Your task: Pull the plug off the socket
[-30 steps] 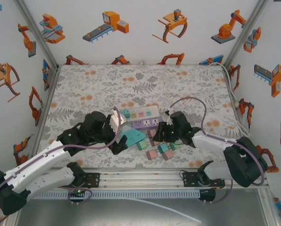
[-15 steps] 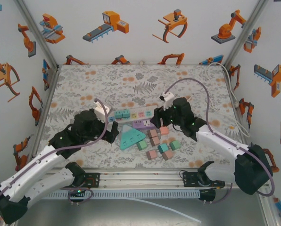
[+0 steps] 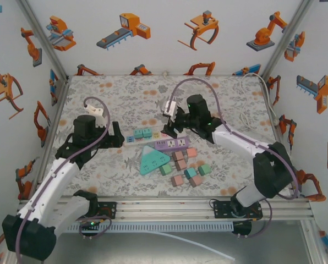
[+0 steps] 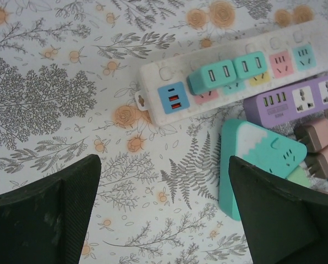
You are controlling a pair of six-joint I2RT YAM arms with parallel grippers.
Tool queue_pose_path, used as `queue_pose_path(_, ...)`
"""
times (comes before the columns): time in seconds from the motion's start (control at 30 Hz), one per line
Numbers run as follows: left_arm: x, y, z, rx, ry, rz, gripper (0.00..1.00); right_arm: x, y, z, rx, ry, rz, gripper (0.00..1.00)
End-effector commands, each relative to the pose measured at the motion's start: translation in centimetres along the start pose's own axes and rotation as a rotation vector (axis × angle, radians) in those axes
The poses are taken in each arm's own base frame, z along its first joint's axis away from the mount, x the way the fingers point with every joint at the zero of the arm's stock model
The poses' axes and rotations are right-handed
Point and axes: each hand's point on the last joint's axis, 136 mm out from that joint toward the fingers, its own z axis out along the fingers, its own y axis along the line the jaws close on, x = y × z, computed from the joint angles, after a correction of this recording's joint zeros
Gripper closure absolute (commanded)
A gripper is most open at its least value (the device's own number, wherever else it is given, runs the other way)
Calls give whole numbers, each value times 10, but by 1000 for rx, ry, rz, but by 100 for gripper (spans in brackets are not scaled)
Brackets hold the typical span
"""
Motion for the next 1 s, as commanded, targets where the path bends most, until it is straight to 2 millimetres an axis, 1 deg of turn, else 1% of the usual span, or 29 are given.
queue_pose_path(0.0, -23, -3, 7, 51, -35, -67, 12, -10, 15, 11, -131, 7, -202, 31)
queue_pose_path(0.17, -25, 13, 36, 23, -5, -115, 15, 7, 23, 38, -234, 114, -273, 30)
queue_pose_path(0.27, -24, 13, 53, 38, 34, -134, 17, 13, 25, 54, -276, 143, -274, 30)
queue_pose_path(0.47, -21, 11, 79, 70, 74, -166, 25, 23, 28, 84, -335, 162, -248, 36)
queue_pose_path(0.57, -13, 10, 90, 83, 104, -184, 29, 33, 28, 98, -351, 177, -226, 40)
queue_pose_path(0.67, -2, 9, 101, 90, 142, -194, 32, 41, 27, 106, -355, 193, -208, 44)
queue_pose_path(0.73, 4, 10, 107, 83, 162, -193, 35, 45, 28, 111, -363, 197, -194, 49)
queue_pose_path(0.83, 16, 11, 116, 72, 196, -198, 38, 48, 28, 116, -374, 194, -173, 60)
queue_pose_path(0.97, 31, 13, 124, 56, 226, -200, 45, 51, 29, 121, -382, 194, -147, 64)
